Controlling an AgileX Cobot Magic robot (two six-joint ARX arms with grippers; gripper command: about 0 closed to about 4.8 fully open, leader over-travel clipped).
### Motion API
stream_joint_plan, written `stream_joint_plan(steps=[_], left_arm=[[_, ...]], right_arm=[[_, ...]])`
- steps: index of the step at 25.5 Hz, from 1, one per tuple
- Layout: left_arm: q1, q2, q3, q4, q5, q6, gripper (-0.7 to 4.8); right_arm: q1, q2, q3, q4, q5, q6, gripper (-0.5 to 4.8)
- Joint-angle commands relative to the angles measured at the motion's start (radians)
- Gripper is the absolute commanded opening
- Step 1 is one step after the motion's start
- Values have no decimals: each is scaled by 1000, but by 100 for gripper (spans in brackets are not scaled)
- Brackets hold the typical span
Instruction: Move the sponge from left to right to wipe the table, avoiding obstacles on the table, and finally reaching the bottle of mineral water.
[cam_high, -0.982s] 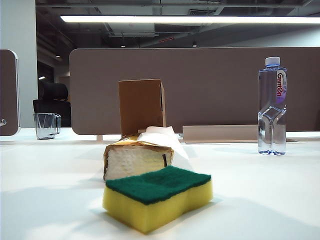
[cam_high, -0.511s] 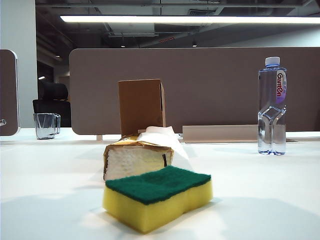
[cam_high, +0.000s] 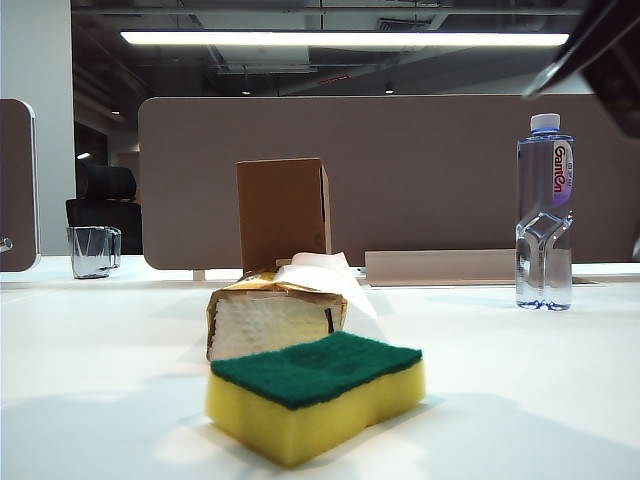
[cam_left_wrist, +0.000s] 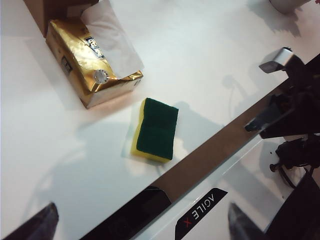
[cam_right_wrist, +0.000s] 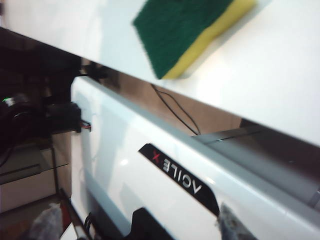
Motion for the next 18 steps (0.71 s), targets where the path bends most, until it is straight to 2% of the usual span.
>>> stream_joint_plan(steps=[1,10,18], left_arm=[[0,-6,3,-10,7,1,439],[0,-21,3,-16,7,1,439],[0,-21,3,-18,7,1,439]], right_arm=[[14,50,3,70,35,5,393],[20,286,3,267,44,6,392],[116,425,3,479,53,90,392]])
